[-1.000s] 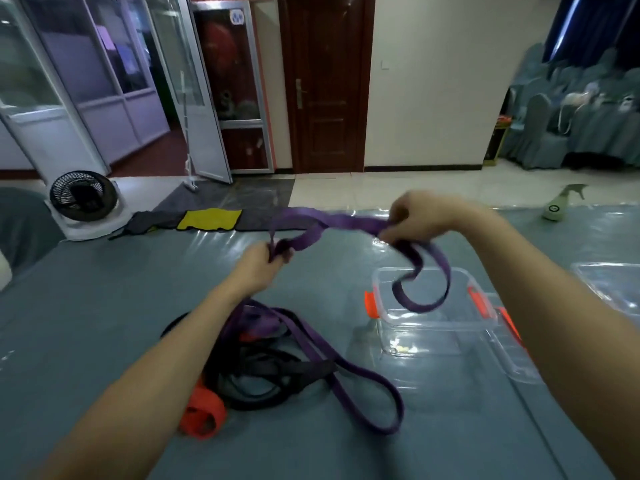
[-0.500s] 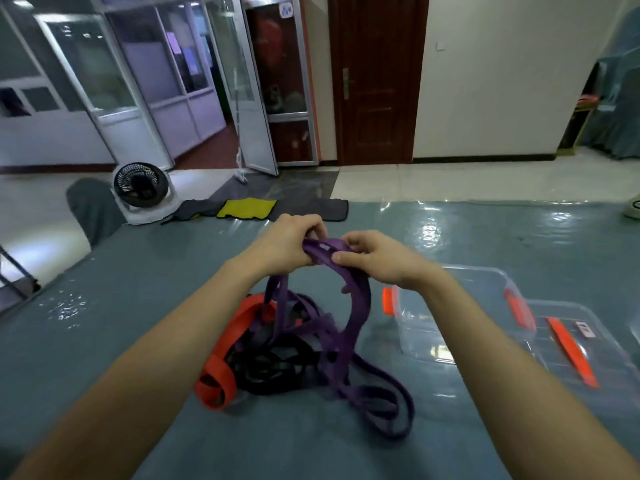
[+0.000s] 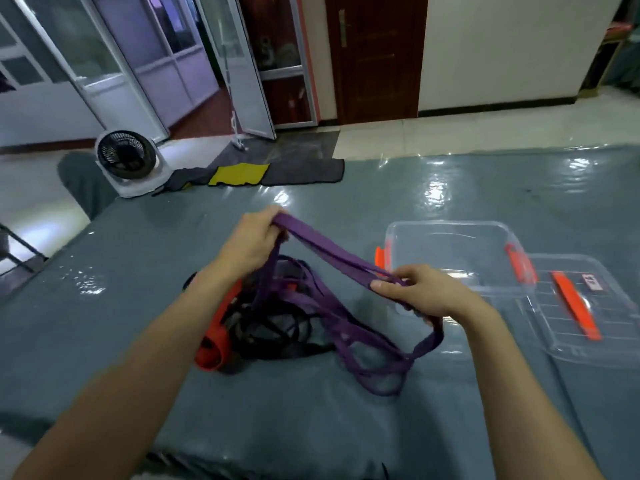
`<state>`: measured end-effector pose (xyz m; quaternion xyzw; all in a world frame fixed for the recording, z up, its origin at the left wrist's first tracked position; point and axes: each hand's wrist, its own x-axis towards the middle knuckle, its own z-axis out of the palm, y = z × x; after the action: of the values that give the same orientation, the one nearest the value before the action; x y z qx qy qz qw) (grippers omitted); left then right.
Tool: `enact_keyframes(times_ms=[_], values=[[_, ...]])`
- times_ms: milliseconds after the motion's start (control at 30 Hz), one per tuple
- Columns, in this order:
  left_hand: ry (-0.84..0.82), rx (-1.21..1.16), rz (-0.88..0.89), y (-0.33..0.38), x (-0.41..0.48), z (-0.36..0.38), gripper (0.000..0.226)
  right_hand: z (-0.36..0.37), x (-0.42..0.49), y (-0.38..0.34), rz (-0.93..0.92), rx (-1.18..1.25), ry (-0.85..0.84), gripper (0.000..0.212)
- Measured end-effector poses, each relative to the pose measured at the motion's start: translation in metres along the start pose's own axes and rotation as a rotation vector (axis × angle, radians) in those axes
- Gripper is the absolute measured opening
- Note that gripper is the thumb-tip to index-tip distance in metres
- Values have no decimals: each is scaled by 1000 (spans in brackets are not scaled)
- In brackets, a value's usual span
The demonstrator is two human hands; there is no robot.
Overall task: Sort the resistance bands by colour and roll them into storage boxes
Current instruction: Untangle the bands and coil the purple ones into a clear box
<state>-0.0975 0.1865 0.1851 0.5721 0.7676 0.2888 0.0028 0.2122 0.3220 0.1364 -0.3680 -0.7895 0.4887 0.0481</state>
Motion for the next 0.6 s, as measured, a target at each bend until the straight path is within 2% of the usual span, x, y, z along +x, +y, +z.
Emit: enact_keyframes(times_ms=[67,100,133,200,267,300,367,400,467,533,567,600], values=[[182,-47,148,26,20,-26,23,10,3,-8,-44,60,-103,60],[179,-54,185,37,25,-32,22,16,4,-15,-88,91,-142,56],[96,-38,186,44,29,-34,19,21,6,-20,-130,103,-149,50],[-101,31,127,47,30,-37,13,23,10,-22,-187,82,-51,41],[-58,-25,90,42,27,-41,13,13,11,-15,-195,111,66,36],[1,-75,96,43,25,-43,14,7,9,-13,-188,145,85,44],[-1,-91,144,53,23,-41,15,-5,3,-14,-187,190,64,98],[-72,-42,178,61,24,-35,14,-8,3,-18,-209,230,66,121],[-246,62,192,76,24,-13,23,-5,7,-31,-273,348,67,134],[-346,54,160,92,20,7,40,9,10,-45,-295,298,69,121],[-372,27,164,98,18,15,45,17,11,-47,-300,216,90,101],[-390,4,186,102,18,20,48,22,14,-45,-308,166,116,68]])
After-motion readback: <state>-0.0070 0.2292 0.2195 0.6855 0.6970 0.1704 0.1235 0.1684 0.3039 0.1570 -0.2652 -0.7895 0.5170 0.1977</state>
